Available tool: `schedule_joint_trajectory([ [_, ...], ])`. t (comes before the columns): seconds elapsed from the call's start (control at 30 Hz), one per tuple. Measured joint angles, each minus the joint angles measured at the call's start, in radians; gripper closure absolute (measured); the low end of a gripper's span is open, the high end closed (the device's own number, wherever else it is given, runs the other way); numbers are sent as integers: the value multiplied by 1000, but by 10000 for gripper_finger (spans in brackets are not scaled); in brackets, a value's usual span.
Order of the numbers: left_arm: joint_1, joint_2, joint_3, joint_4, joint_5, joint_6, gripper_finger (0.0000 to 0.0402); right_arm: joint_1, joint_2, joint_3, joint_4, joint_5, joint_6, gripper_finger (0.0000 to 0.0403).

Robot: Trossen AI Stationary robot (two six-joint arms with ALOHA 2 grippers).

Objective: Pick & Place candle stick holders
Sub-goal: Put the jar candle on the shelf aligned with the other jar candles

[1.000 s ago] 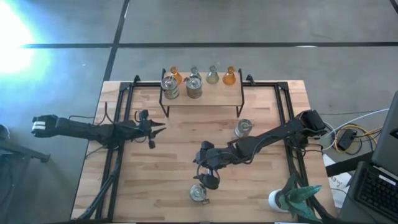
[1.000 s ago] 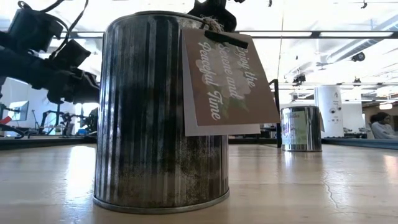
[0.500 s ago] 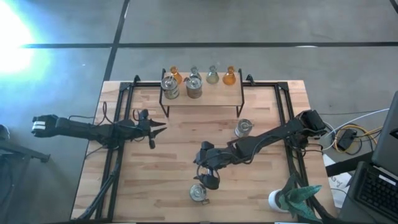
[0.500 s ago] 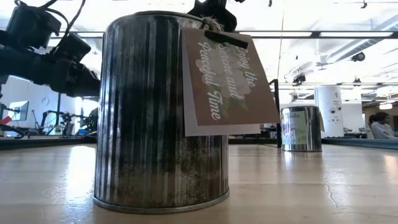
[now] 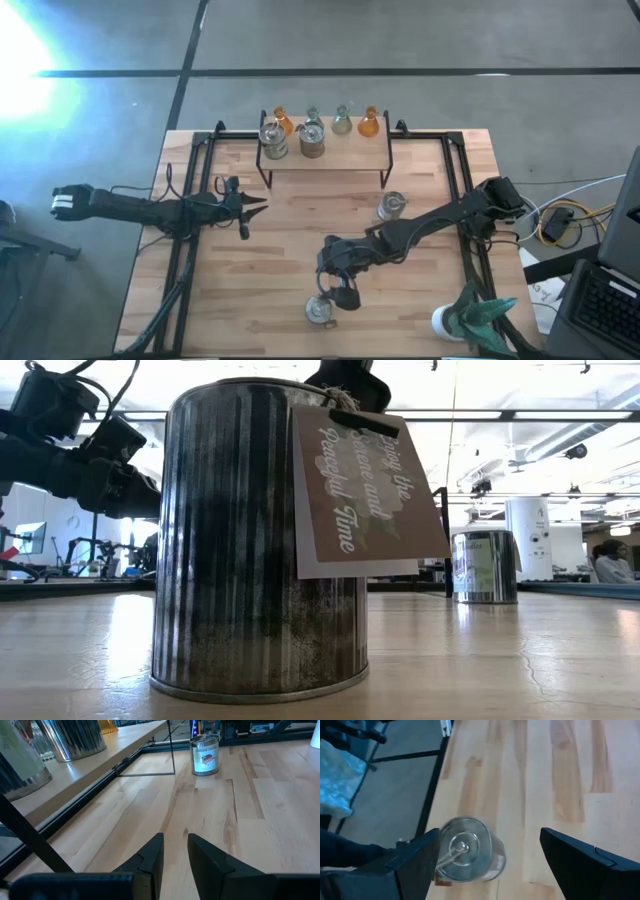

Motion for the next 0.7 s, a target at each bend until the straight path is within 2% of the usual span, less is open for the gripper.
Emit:
schedule_joint_trajectory([
  [0.27, 0, 0, 0, 0, 0, 0, 310, 20, 27, -1, 17, -49, -7, 10],
  [0.53, 0, 0, 0, -1, 0, 0, 310, 46, 84, -3, 10, -36, 2, 4],
  [0.7, 0, 0, 0, -2, 0, 0, 310, 79, 80, 26, -4, 41, 3, 3],
])
